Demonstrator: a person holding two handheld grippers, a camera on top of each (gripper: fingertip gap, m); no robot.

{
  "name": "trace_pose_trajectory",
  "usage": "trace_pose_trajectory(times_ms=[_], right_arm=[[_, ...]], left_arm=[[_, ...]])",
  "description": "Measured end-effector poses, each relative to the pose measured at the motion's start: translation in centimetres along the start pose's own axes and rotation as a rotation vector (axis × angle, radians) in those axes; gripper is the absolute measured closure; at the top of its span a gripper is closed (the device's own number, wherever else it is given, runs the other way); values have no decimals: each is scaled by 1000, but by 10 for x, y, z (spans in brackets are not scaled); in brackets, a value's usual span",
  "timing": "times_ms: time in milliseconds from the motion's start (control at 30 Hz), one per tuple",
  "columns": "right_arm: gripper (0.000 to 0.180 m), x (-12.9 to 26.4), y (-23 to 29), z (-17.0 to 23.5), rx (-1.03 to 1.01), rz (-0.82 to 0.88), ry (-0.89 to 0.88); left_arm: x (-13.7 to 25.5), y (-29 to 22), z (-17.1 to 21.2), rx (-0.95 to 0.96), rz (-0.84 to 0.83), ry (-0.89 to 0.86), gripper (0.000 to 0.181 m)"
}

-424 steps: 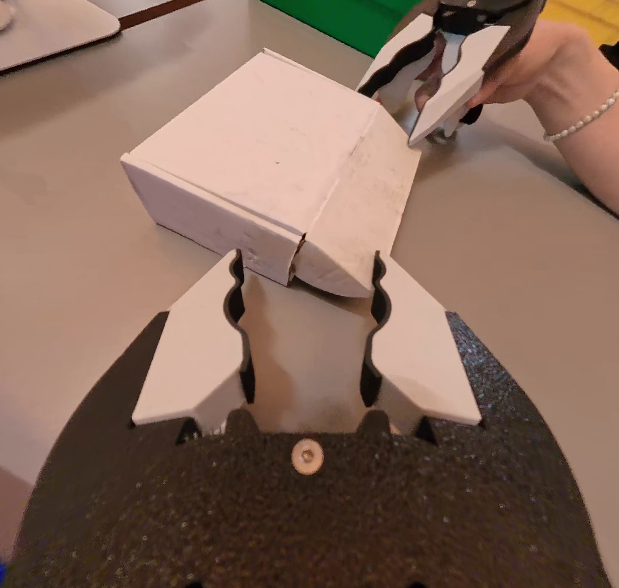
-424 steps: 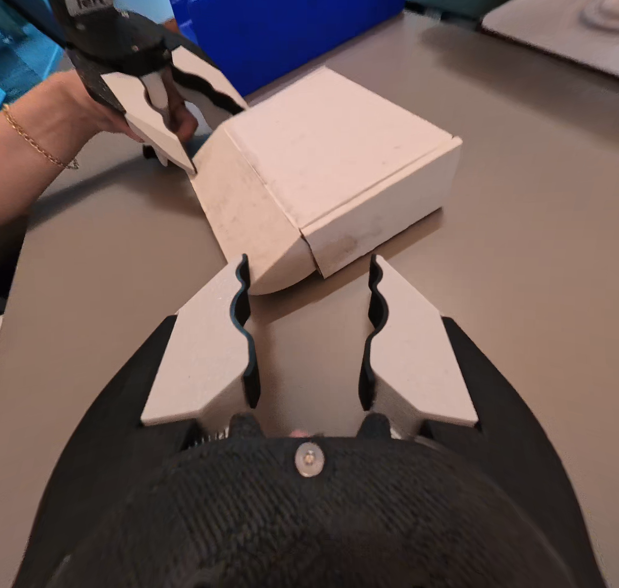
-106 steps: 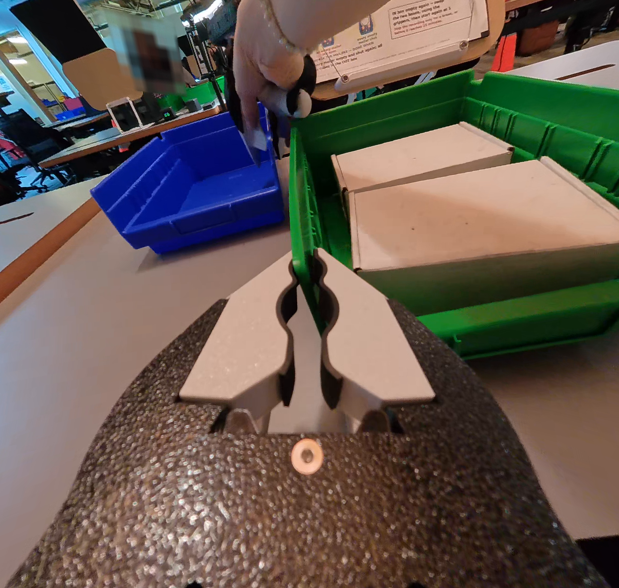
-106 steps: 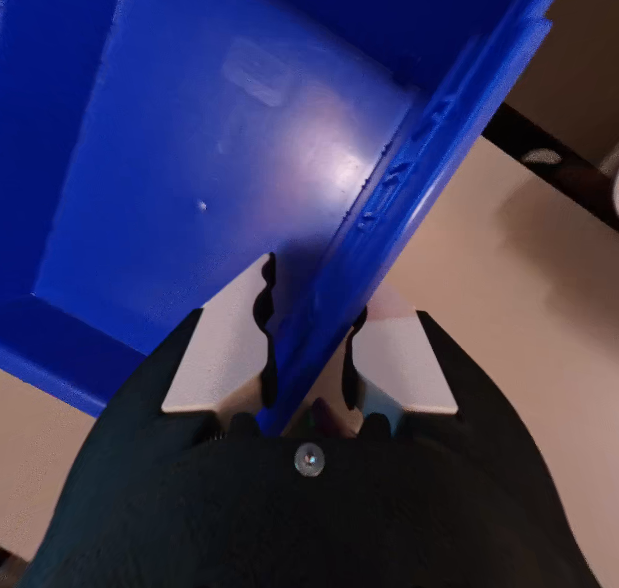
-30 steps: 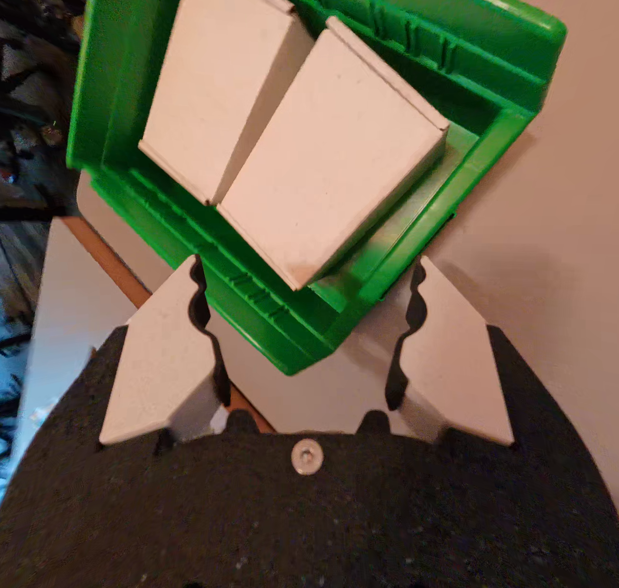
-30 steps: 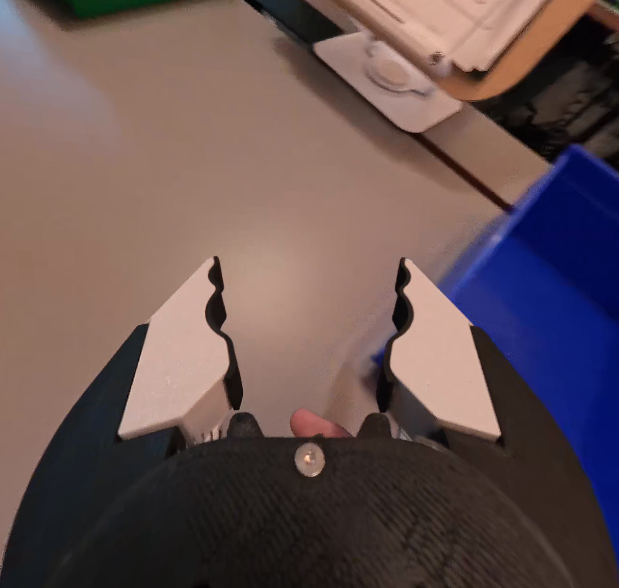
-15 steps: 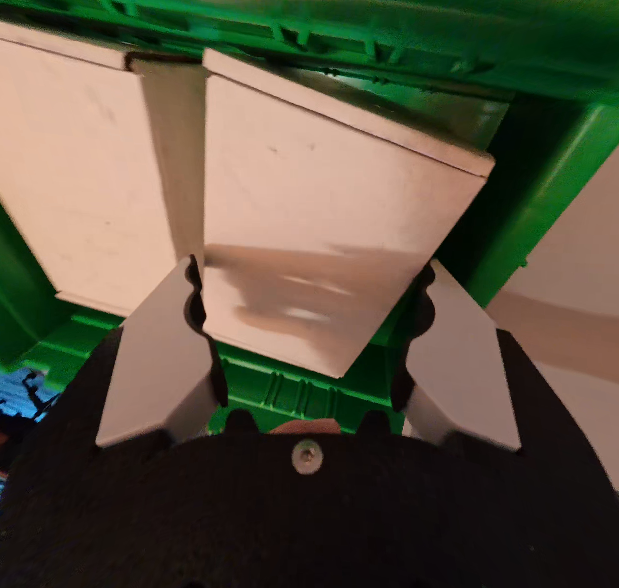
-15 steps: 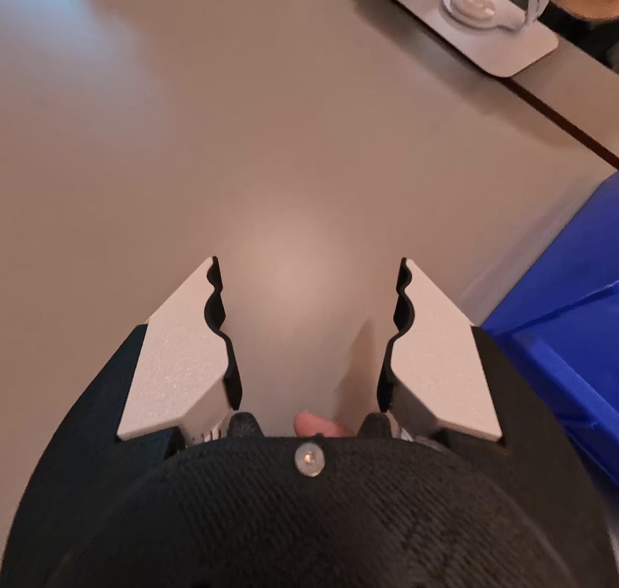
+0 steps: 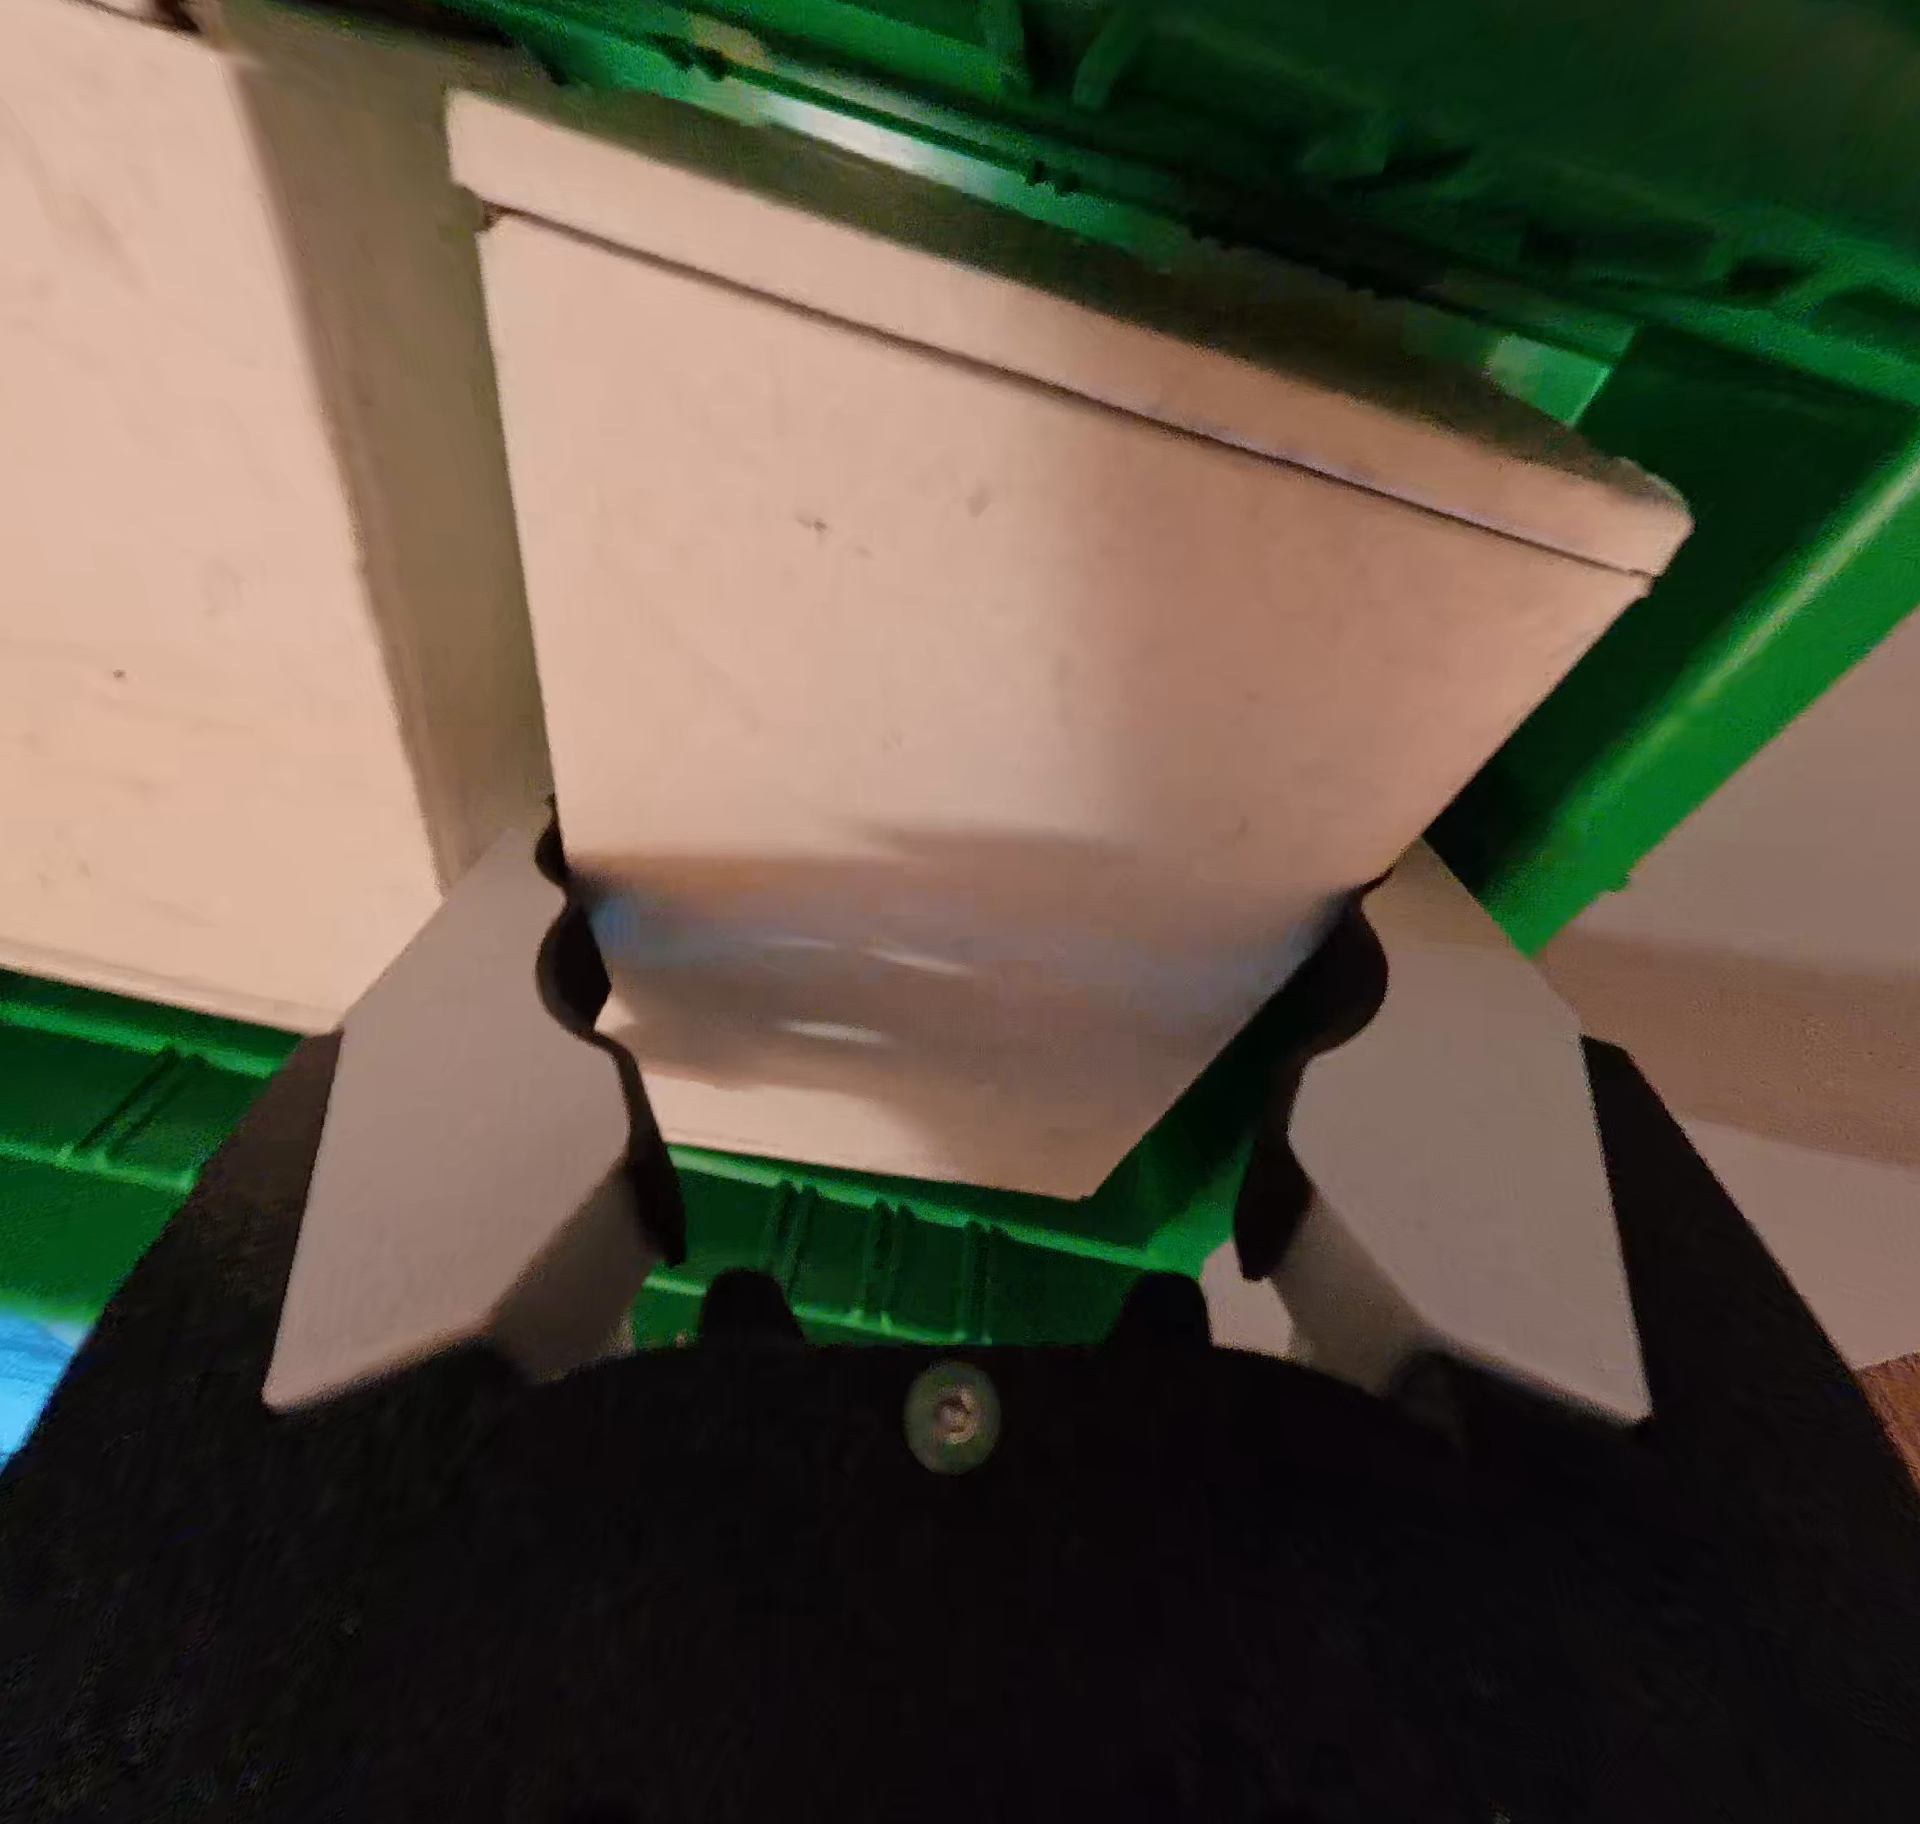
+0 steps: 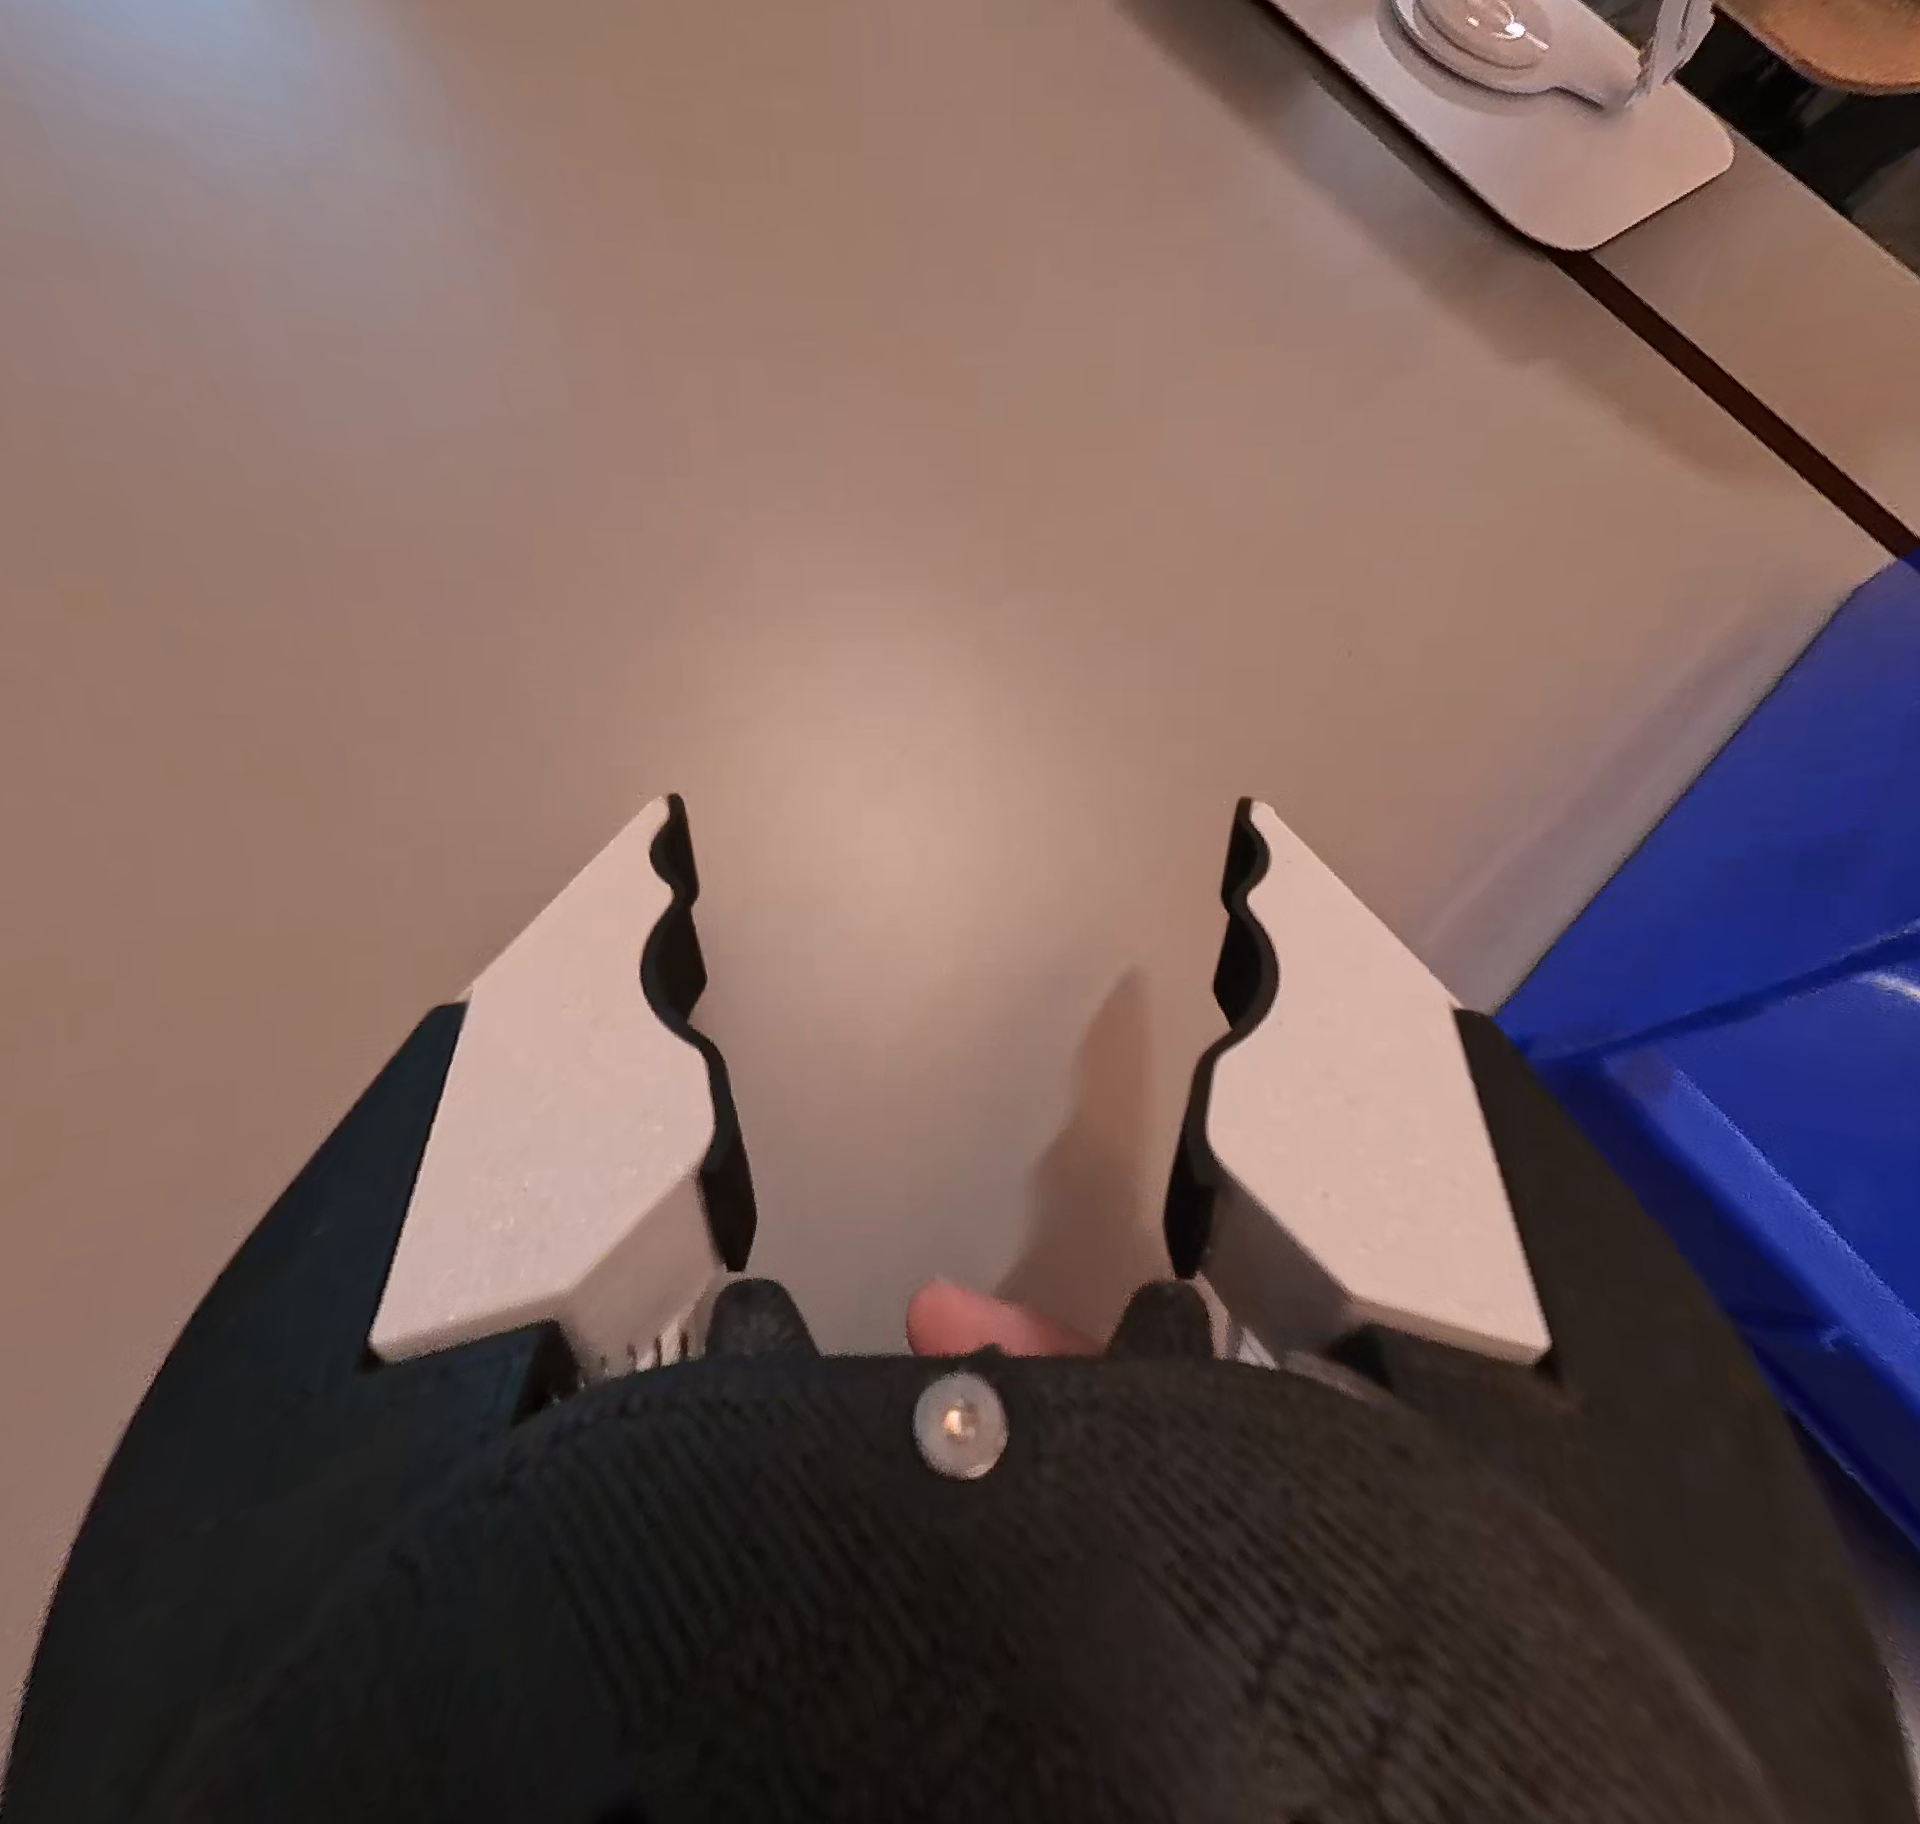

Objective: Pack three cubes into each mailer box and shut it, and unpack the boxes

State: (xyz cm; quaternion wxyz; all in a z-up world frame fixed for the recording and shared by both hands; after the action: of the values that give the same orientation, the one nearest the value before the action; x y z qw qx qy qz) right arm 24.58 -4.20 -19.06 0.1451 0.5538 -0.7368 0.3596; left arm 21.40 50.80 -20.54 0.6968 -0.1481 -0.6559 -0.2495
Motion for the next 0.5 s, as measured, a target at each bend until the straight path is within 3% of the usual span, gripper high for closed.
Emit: trace_pose_trajectory(times_ms=[133, 300, 500], right_arm=[[79, 13, -4, 5, 13, 39, 12], [81, 26, -10, -1, 15, 74, -18], [82, 38, -12, -11, 71, 100, -45]], left_arm=[[37, -3, 2, 86, -14, -66, 44], [117, -18, 3, 82, -131, -87, 44], [217, -99, -41, 5, -184, -195, 44]])
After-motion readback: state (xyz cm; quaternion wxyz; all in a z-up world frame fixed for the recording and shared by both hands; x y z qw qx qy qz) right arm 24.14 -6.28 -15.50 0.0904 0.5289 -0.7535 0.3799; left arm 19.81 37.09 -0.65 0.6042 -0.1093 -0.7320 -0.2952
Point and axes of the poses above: each gripper's, where its closed fingertips meet, x back along the fingers, z out of its underside, y = z × x across the jaws, the point moved 4 cm from there along x, back along the fingers, and after that the axes turned 15 degrees about x, right-handed, at the moved point
